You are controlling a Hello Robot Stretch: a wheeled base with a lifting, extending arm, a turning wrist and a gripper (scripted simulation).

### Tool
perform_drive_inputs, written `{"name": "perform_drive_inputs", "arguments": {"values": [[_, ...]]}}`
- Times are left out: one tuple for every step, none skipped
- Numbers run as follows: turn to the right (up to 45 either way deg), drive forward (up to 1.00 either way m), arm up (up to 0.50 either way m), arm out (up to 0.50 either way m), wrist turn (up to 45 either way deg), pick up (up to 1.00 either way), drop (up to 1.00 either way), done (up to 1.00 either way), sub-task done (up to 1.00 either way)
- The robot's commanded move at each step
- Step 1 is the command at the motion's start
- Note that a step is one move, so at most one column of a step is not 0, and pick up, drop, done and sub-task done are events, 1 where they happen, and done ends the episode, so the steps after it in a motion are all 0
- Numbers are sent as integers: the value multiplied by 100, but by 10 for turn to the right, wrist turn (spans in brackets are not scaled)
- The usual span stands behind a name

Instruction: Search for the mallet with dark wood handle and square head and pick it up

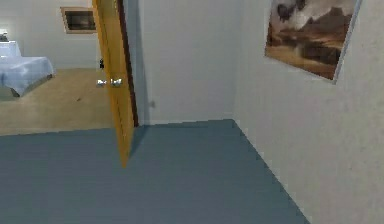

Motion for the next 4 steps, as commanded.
{"name": "perform_drive_inputs", "arguments": {"values": [[-150, 0, 0, 0, 0, 0, 0, 0, 0], [450, 0, 0, 0, 0, 0, 0, 0, 0], [450, 0, 0, 0, 0, 0, 0, 0, 0], [300, 0, 0, 0, 0, 0, 0, 0, 0]]}}
